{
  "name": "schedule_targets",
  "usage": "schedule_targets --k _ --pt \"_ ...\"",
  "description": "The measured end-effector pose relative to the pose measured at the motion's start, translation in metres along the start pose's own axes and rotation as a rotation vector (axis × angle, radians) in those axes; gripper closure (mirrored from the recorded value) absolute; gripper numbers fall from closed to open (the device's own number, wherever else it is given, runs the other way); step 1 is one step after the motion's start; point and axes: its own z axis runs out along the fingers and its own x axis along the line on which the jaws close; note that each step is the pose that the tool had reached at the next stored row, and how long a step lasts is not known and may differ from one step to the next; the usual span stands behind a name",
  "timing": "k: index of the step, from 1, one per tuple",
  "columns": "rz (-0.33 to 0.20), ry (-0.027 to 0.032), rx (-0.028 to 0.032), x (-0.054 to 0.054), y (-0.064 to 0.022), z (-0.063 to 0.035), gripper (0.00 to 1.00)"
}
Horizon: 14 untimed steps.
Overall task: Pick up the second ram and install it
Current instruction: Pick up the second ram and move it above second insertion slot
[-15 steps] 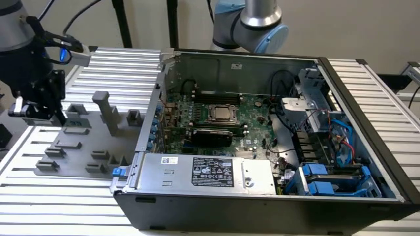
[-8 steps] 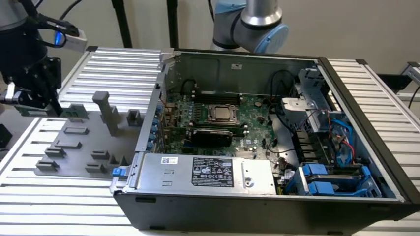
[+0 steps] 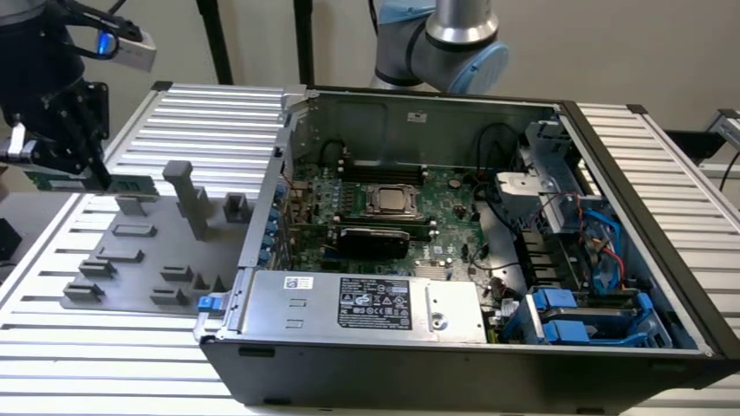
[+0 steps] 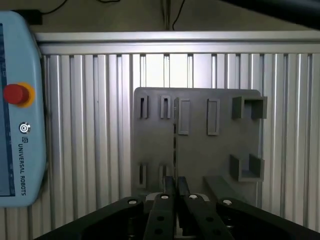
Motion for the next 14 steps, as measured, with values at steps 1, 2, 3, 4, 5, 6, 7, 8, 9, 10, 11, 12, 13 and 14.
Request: schedule_targets --k 1,2,3,4,5,6,7,8,9,10,11,12,13,14 --pt "0.0 -0.0007 0.0001 -0.001 -0.0013 -0.0017 0.86" --pt "0.0 -0.0012 0.0 -0.001 -0.0025 -0.0034 0.86" --pt "0.0 -0.0016 -0.0001 -0.002 -0.0039 -0.0051 0.86" --pt "0.0 -0.0021 -0.0001 -0.003 -0.0056 -0.0067 0.86" --pt "0.0 -0.0027 0.0 -0.004 -0.0072 -0.0083 0.86" --pt "0.0 -0.0033 -0.0001 -0.004 -0.0088 -0.0099 0.86" --pt "0.0 -0.0039 -0.0002 -0.005 -0.0105 -0.0115 0.86" --pt "-0.001 -0.0046 -0.0001 -0.006 -0.0123 -0.013 0.86" --pt "-0.001 -0.0053 -0.0001 -0.006 -0.0142 -0.0144 0.86" --pt "-0.001 -0.006 -0.0002 -0.007 -0.0163 -0.0159 0.86" --pt "-0.001 -0.0066 -0.0001 -0.008 -0.0182 -0.0171 0.86" --pt "-0.001 -0.007 -0.0001 -0.009 -0.0201 -0.0182 0.86" --pt "-0.001 -0.0074 -0.0002 -0.009 -0.022 -0.0193 0.86" --pt "-0.001 -0.0078 -0.0001 -0.01 -0.0239 -0.0204 0.86"
